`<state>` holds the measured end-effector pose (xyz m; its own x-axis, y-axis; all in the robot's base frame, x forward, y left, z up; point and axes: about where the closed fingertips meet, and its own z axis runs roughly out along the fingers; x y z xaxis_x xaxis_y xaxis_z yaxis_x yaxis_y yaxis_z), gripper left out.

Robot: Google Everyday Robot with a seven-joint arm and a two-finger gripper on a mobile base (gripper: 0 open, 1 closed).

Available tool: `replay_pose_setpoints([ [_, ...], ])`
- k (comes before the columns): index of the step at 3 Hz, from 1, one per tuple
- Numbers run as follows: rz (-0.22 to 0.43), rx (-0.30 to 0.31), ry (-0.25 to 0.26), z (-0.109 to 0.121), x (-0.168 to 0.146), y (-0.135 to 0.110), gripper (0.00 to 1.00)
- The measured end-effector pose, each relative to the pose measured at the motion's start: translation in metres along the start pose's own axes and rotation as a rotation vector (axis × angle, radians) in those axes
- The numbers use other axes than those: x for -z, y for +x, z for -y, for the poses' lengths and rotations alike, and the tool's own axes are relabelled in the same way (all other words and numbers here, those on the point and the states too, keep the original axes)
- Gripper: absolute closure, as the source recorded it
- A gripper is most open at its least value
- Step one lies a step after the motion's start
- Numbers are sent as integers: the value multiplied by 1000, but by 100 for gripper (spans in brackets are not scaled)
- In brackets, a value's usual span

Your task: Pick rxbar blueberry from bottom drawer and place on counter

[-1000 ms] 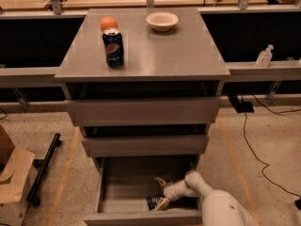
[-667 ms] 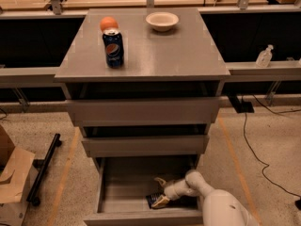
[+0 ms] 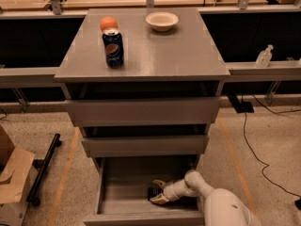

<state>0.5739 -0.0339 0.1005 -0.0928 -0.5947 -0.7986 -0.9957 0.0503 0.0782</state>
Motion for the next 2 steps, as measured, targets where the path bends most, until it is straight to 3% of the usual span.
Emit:
replay_pose_setpoints([
  [1, 0, 0, 0, 0, 1, -1, 100],
  [2, 0, -1, 1, 0, 1, -1, 100],
])
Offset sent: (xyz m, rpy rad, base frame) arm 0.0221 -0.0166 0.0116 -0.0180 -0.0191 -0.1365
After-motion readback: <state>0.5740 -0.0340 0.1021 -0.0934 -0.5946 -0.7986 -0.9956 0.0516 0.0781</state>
